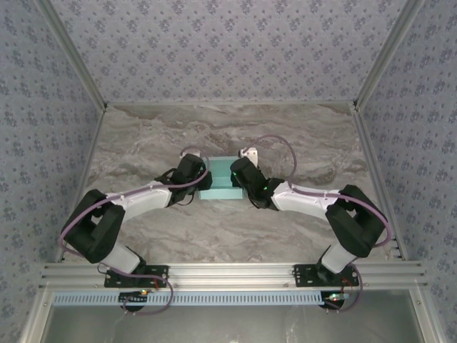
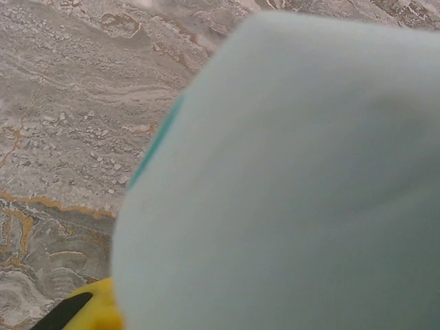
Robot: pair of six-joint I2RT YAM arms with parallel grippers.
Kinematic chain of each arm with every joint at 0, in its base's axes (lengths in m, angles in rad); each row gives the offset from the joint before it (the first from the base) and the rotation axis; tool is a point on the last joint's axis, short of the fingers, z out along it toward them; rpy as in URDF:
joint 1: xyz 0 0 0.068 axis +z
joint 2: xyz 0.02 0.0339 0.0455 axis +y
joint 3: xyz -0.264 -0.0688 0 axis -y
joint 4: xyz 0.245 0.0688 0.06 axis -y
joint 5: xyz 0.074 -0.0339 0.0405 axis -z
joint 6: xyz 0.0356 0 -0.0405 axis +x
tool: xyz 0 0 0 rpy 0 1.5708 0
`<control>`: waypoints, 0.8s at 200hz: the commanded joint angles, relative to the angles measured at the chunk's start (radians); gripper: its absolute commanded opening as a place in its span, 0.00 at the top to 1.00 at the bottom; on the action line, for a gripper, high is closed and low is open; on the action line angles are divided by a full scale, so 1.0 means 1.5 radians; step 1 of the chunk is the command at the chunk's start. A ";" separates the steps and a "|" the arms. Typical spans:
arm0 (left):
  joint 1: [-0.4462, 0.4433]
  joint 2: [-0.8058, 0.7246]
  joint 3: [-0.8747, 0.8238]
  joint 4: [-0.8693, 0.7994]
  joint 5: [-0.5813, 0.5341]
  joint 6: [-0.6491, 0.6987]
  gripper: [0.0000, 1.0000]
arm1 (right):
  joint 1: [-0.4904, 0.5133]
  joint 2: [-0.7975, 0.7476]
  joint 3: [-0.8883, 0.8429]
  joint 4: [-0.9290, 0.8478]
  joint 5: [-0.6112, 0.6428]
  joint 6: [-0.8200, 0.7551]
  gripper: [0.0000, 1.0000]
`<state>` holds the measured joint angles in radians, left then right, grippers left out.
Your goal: Fold the paper box
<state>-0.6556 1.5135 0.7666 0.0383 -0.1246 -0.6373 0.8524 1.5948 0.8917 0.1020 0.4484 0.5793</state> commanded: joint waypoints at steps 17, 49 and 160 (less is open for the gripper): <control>-0.029 -0.002 -0.011 0.018 -0.082 -0.005 0.71 | 0.010 -0.048 -0.037 -0.046 -0.026 0.046 0.71; -0.041 -0.001 -0.030 0.044 -0.130 -0.001 0.71 | 0.009 -0.102 -0.074 -0.078 -0.051 0.056 0.57; -0.048 -0.124 -0.005 0.008 -0.034 0.071 0.32 | -0.197 -0.354 -0.114 -0.203 -0.356 0.051 0.39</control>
<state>-0.7353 1.4467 0.7017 0.1219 -0.2703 -0.5800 0.6811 1.0874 0.6968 -0.1093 0.1219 0.6582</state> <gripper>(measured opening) 0.604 0.622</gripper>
